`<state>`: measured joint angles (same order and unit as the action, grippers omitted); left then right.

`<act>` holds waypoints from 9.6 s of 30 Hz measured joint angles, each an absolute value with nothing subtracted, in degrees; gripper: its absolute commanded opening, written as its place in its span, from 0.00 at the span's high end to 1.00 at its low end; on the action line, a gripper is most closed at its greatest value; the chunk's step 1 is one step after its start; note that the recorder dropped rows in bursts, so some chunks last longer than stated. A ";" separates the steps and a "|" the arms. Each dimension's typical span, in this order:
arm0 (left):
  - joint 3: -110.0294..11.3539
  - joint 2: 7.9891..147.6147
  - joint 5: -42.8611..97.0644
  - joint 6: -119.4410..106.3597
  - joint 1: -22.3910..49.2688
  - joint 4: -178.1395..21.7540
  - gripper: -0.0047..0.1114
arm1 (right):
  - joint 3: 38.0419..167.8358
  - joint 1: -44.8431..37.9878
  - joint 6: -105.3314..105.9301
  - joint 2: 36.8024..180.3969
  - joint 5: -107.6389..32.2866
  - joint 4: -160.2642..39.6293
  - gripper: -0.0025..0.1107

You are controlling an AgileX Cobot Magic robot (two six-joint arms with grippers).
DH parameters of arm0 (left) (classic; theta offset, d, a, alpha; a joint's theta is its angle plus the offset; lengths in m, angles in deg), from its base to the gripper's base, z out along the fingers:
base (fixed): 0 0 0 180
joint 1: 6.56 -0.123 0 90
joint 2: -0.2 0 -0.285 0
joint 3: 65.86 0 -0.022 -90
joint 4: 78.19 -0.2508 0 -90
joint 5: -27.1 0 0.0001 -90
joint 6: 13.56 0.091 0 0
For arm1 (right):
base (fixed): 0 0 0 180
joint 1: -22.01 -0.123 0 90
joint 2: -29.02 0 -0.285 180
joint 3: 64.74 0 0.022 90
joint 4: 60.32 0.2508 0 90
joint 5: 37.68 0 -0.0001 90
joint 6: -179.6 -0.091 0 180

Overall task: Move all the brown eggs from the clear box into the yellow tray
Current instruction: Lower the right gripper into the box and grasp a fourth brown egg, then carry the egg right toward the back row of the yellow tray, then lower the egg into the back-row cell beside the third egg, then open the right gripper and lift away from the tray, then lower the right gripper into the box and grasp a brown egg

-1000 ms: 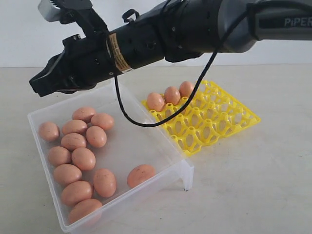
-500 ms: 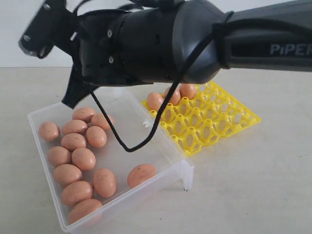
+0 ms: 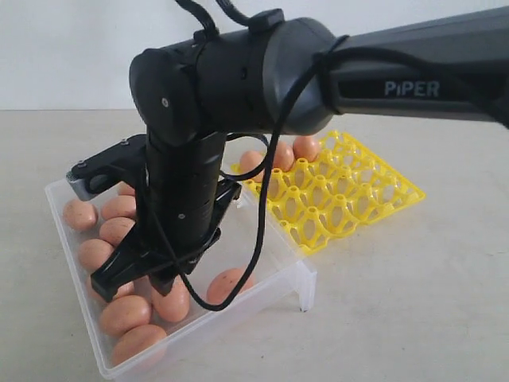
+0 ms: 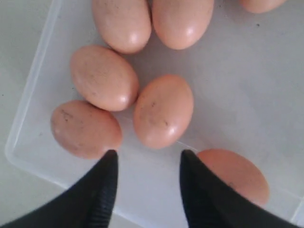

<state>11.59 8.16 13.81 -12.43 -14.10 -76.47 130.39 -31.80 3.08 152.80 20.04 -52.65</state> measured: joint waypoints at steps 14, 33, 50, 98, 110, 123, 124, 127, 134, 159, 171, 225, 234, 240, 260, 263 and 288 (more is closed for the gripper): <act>11.59 8.16 13.81 -12.43 -14.10 -76.47 1.00 | 130.39 -31.80 -3.49 158.46 12.09 -52.28 0.45; 11.59 8.16 13.81 -12.43 -14.10 -76.47 1.00 | 130.39 -31.80 -7.16 162.75 11.00 -55.81 0.98; 11.59 8.16 13.81 -12.43 -14.10 -76.47 1.00 | 130.39 -31.80 -6.36 157.04 6.66 -63.00 0.98; 11.59 8.16 13.81 -12.43 -14.10 -76.47 1.00 | 98.72 25.64 -54.71 137.53 -84.97 -118.03 0.98; 11.59 8.16 13.81 -12.43 -14.10 -76.47 1.00 | 127.10 26.01 -66.94 169.72 -96.16 -146.18 0.98; 11.59 8.16 13.81 -12.43 -14.10 -76.47 1.00 | 129.88 23.52 -65.67 175.15 -94.38 -140.48 0.98; 11.59 8.16 13.81 -12.43 -14.10 -76.47 1.00 | 129.88 23.04 -65.40 175.15 -93.57 -140.48 0.98; 11.59 8.16 13.81 -12.43 -14.10 -76.47 1.00 | 129.88 22.13 -64.95 175.20 -91.64 -141.27 0.98; 11.59 8.16 13.81 -12.43 -14.10 -76.47 1.00 | 129.88 21.98 -64.71 175.20 -91.25 -141.32 0.98; 11.59 8.16 13.81 -12.43 -14.10 -76.47 1.00 | 129.88 22.01 -64.49 175.20 -92.95 -141.61 0.50; 11.59 8.16 13.81 -12.43 -14.10 -76.47 1.00 | 129.88 22.01 -62.60 175.20 -93.09 -135.78 0.50; 11.59 8.16 13.81 -12.43 -14.10 -76.47 1.00 | 153.23 -31.79 13.13 160.47 27.57 -50.85 0.98; 11.59 8.16 13.81 -12.43 -14.10 -76.47 1.00 | 158.84 -31.38 12.87 167.54 31.31 -54.09 0.58; 11.59 8.16 13.81 -12.43 -14.10 -76.47 1.00 | 159.06 -31.38 11.31 170.66 25.59 -58.39 0.46; 11.59 8.16 13.81 -12.43 -14.10 -76.47 1.00 | 159.06 -31.27 13.60 174.56 20.00 -60.97 0.39; 11.59 8.16 13.81 -12.43 -14.10 -76.47 1.00 | 159.06 -31.27 14.65 174.56 20.00 -60.86 0.38; 11.59 8.16 13.81 -12.43 -14.10 -76.47 1.00 | 159.06 -22.06 22.81 172.69 14.99 -49.78 0.38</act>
<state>11.59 8.16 13.81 -12.43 -14.10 -76.47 159.06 -22.06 22.81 172.69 14.99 -49.78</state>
